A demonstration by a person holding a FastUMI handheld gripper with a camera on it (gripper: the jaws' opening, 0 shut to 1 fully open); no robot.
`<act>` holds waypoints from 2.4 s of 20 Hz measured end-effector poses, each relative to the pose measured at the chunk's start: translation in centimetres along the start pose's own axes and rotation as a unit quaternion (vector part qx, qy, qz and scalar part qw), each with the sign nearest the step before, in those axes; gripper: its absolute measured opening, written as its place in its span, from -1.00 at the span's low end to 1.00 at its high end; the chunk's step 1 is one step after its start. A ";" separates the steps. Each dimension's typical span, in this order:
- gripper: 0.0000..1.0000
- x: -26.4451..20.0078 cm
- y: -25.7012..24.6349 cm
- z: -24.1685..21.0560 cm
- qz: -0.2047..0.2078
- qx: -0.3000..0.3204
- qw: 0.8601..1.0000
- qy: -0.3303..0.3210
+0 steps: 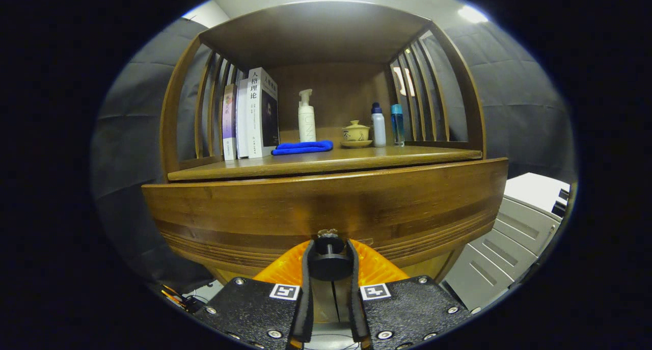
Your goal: Pull open the drawer, take out the items inside it, and place them on the countertop above the cabinet.
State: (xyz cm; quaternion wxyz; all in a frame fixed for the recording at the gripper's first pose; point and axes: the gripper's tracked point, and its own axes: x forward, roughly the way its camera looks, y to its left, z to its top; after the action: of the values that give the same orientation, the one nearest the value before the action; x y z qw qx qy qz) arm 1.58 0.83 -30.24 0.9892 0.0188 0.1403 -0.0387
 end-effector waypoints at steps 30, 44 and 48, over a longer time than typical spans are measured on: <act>-0.42 -13.1 0.0 -3.6 -0.003 0.029 0.998 0.050; 0.19 -14.2 1.5 -2.4 0.037 0.025 0.999 0.019; 0.60 -15.0 2.2 0.4 0.054 0.015 0.998 -0.004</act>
State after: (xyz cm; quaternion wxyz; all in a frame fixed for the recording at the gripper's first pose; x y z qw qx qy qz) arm -12.53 4.07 -25.64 0.9900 0.0409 0.1348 0.0122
